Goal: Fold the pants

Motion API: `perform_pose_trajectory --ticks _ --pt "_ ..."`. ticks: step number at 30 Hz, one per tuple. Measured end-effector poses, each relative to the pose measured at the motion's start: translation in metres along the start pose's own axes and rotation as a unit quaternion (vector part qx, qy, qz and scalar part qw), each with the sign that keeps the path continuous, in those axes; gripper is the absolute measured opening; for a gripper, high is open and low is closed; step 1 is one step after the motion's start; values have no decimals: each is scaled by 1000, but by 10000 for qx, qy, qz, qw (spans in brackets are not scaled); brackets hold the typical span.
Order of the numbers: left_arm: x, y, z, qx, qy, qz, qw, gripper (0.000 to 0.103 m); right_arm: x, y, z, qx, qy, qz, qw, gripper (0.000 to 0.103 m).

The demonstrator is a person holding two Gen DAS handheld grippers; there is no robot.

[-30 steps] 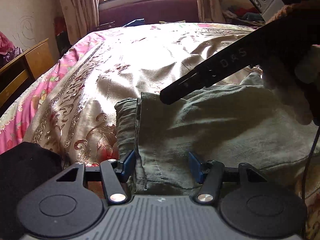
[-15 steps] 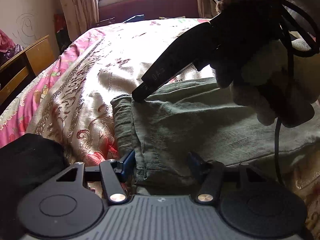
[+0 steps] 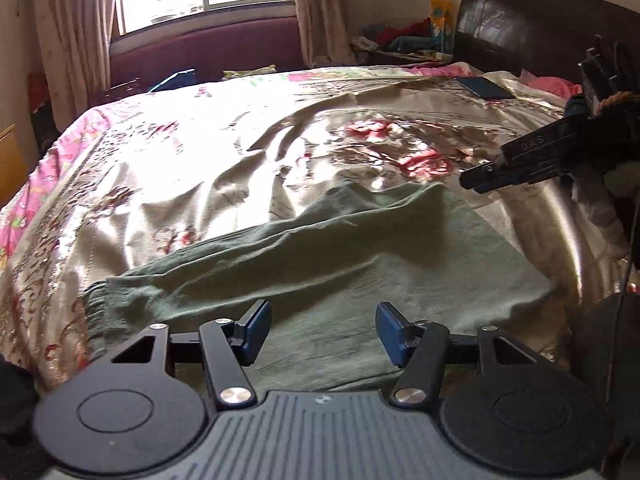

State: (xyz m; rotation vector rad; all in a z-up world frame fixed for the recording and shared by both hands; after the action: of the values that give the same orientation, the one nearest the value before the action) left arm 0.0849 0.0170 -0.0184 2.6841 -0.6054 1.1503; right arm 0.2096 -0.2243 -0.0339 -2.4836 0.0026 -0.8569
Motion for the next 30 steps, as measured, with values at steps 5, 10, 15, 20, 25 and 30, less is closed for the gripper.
perform_pose_trajectory --ticks 5,10,15,20,25,30 --pt "5 102 18 -611 -42 1245 9903 71 -4 18 24 442 -267 371 9980 32" --pt "-4 158 40 -979 -276 1779 9788 71 -3 15 44 862 -449 487 9941 32" --pt "-12 174 58 -552 -258 2128 9752 71 -1 16 51 1009 -501 548 9921 32" --pt "-7 187 61 -104 20 2163 9763 71 6 12 52 1165 -480 495 9908 32" --pt "-12 202 65 357 227 2527 9666 71 8 10 61 1183 -702 433 9895 32" --pt "-8 200 68 187 56 2355 9717 37 12 14 53 1234 -592 542 9891 10"
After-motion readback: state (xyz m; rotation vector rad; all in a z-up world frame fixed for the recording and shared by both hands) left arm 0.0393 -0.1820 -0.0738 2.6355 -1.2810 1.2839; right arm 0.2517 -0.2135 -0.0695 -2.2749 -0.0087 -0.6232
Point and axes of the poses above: each gripper's, at about its wrist camera, not at the fingertips, and z roughly the way its jaws point, y to its right, x to its top, the point moved 9 cm from there along z, roughly the way its jaws point, and after that the axes turned 2 degrees about -y, right-handed, at the moved point
